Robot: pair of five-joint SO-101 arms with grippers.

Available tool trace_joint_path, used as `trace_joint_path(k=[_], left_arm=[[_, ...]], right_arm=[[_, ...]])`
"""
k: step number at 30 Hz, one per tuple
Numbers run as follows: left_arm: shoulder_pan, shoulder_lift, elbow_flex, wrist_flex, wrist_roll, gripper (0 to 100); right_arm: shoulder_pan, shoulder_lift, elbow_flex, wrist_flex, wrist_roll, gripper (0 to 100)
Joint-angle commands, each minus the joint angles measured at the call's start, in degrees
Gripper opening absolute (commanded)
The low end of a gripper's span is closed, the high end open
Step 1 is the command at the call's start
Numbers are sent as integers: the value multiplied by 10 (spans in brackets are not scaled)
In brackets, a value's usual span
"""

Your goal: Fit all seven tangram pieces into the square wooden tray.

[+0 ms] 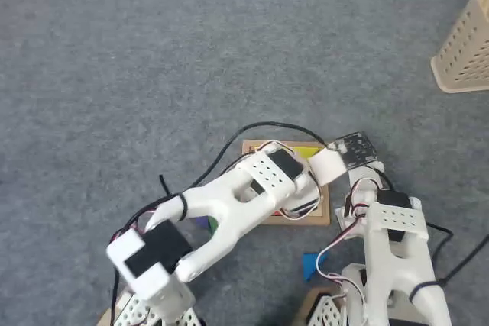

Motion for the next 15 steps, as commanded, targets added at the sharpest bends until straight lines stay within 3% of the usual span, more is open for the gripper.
trace_joint_path(k=[1, 5, 9, 15], left_arm=[[4, 34, -36, -11, 4, 152], [-4, 56, -53, 15, -2, 147], [-15, 49, -59, 63, -55, 87], [-40, 47, -55, 120, -102, 78]], right_arm=[[-7, -11, 0, -10, -2, 6], [-7, -11, 0, -10, -2, 6], [-7, -11, 0, -10, -2, 6], [-7, -11, 0, -10, -2, 6]])
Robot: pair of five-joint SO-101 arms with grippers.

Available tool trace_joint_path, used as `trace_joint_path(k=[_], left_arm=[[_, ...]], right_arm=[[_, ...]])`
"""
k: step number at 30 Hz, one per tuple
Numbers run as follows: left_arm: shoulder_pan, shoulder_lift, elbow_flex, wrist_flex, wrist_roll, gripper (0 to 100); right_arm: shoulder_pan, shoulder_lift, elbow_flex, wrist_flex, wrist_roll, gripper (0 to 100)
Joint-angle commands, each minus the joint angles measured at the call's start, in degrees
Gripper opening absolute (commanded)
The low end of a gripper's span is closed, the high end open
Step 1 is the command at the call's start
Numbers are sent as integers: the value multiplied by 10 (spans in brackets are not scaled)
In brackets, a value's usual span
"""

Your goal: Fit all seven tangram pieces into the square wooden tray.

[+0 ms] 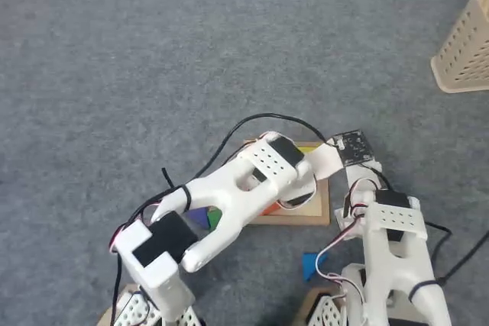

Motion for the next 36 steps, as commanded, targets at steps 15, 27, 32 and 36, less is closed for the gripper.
trace_joint_path(k=[15, 27, 32, 36], left_arm=[[-20, -33, 3, 84, -71, 80], [-24, -107, 32, -35, 86, 170], [-24, -106, 51, -74, 108, 170], [-20, -105, 65, -88, 108, 170]], right_arm=[[-2, -11, -1, -10, -4, 6], [45, -111, 36, -26, -8, 6], [65, -215, 82, -20, -8, 6], [39, -272, 103, 5, -7, 6]])
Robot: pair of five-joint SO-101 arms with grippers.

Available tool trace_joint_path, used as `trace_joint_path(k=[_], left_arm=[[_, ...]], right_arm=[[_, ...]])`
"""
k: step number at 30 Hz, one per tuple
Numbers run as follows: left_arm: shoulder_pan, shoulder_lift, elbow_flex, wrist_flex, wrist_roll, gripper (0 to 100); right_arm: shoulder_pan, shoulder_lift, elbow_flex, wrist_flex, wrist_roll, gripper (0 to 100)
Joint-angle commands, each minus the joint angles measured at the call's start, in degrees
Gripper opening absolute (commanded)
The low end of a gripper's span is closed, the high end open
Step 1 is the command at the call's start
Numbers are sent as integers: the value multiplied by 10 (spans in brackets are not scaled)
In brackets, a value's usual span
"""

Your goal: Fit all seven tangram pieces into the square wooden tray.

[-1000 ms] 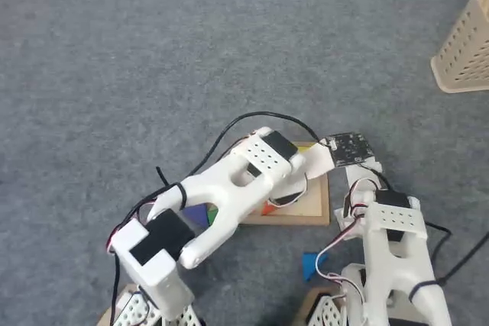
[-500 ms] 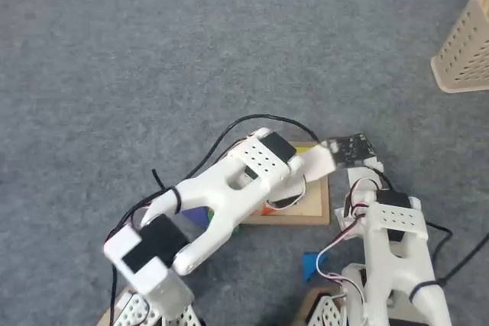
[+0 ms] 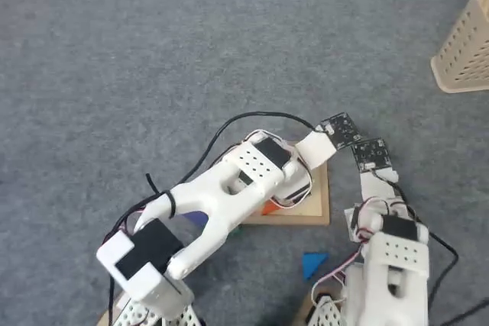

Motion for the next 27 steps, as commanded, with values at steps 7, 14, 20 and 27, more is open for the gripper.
trace_joint_path(k=[7, 14, 20, 27], left_arm=[[1, 59, -47, -13, 9, 170], [1, 128, -112, 42, 4, 122], [-3, 128, -100, 87, -37, 65], [-5, 127, -94, 109, -79, 63]], right_arm=[[-22, -69, 13, 18, -5, 6], [-22, -69, 14, 18, -3, 6], [-22, -69, 14, 18, -3, 6], [-22, -69, 14, 17, -3, 6]])
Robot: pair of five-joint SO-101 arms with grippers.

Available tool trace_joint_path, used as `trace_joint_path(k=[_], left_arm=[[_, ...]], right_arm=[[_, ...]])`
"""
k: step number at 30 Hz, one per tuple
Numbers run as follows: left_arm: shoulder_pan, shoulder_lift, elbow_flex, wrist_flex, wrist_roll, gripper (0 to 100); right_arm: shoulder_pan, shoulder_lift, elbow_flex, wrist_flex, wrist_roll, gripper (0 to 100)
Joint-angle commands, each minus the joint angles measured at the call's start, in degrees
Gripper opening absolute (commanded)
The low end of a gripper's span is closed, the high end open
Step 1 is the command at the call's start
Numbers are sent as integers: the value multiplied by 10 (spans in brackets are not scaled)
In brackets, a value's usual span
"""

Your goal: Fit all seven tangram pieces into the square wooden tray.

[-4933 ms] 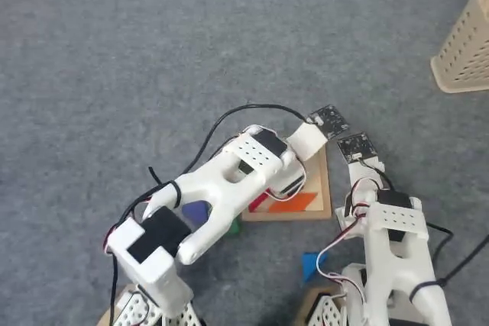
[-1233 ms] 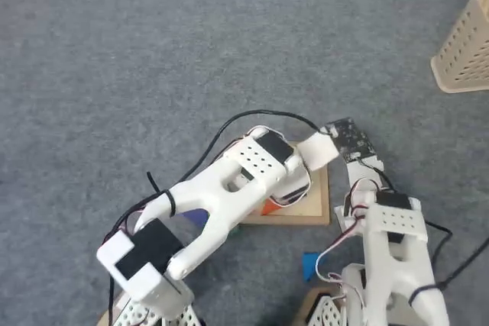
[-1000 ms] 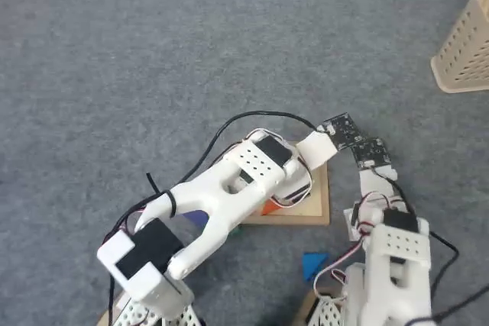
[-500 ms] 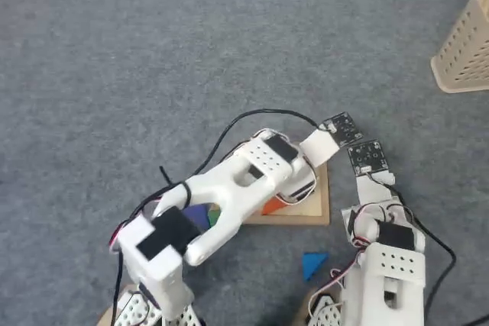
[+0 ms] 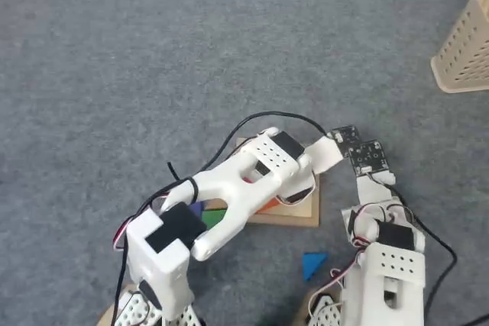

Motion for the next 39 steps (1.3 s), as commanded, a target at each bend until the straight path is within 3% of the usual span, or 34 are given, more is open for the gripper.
trace_joint_path(k=[1, 12, 19, 26, 33, 39], left_arm=[[-8, -1, 0, 30, -16, 63], [-25, -2, 7, 83, -73, 62], [-28, -22, 10, 83, -73, 62], [-42, -145, 100, 55, -73, 65], [-74, -170, 149, 34, -90, 66], [-66, -251, 167, 31, -55, 170]], right_arm=[[-3, -15, -6, 7, -3, 6], [-3, -15, -6, 7, -3, 6], [-3, -15, -6, 7, -3, 6], [-3, -15, -8, 7, -3, 6], [-3, -15, -9, 7, -3, 6], [-3, -15, -9, 7, -3, 6]])
